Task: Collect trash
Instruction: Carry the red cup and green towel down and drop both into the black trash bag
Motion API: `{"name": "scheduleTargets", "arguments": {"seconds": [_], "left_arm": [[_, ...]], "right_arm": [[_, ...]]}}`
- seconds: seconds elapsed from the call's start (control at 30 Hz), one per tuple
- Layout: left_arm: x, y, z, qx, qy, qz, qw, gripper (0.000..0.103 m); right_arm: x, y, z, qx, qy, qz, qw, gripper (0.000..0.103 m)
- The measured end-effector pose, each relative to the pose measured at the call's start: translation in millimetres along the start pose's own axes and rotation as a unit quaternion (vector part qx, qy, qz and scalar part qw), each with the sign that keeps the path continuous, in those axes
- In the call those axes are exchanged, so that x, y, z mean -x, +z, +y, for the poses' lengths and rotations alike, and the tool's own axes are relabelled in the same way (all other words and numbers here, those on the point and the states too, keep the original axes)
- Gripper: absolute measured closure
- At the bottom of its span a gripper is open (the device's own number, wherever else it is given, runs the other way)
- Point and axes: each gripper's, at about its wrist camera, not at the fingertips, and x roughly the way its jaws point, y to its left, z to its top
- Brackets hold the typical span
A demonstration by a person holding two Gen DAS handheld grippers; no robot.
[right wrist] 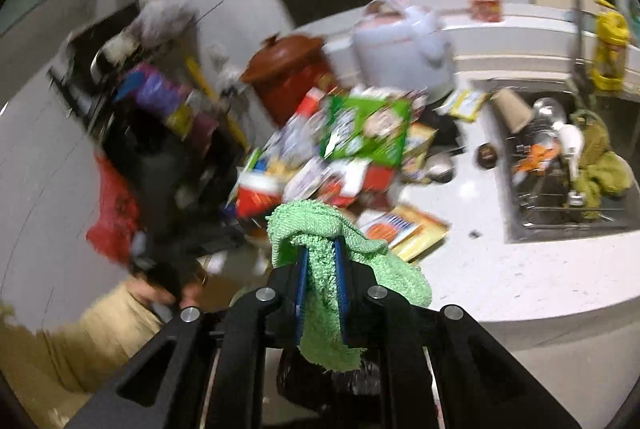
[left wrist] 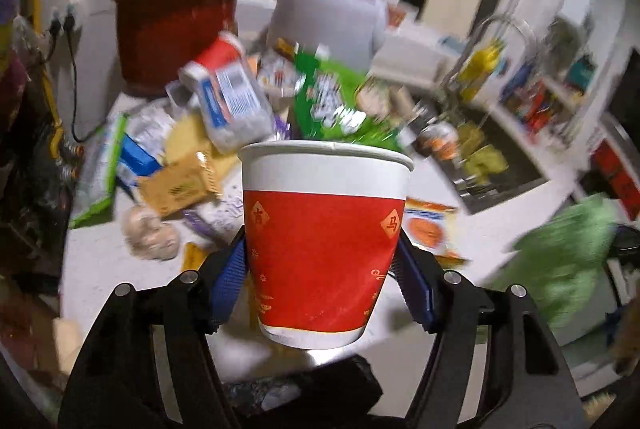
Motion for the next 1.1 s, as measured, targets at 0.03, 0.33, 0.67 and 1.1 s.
{"name": "scheduleTargets", "arguments": {"seconds": [0.03,0.33,0.67,1.1], "left_arm": [[24.1,-6.6,1.6,-0.006,-0.009,-0.011,0.9999,0.037],[41.3,-119.1,31.3,0.022,0.014,0.111,0.9935,0.037],[-89.1,-267.5,79.1,0.107,0.08,0.279,0.9509,0.031],[-79.2,-258.8,93.1,0.134,0.087,0.272,0.9489,0.022]], "right_arm": [[-4.6,-3.4,5.2,0.008,0.01,0.011,1.0,0.09],[-105.5,-65.7,42.5,0.092,0.036,0.153,0.983,0.09],[-243.2,-180.6,28.4,0.159,-0.043,0.284,0.945,0.079],[-182.8,-116.0,32.0,0.125,-0.051,0.183,0.974,0.028]]}}
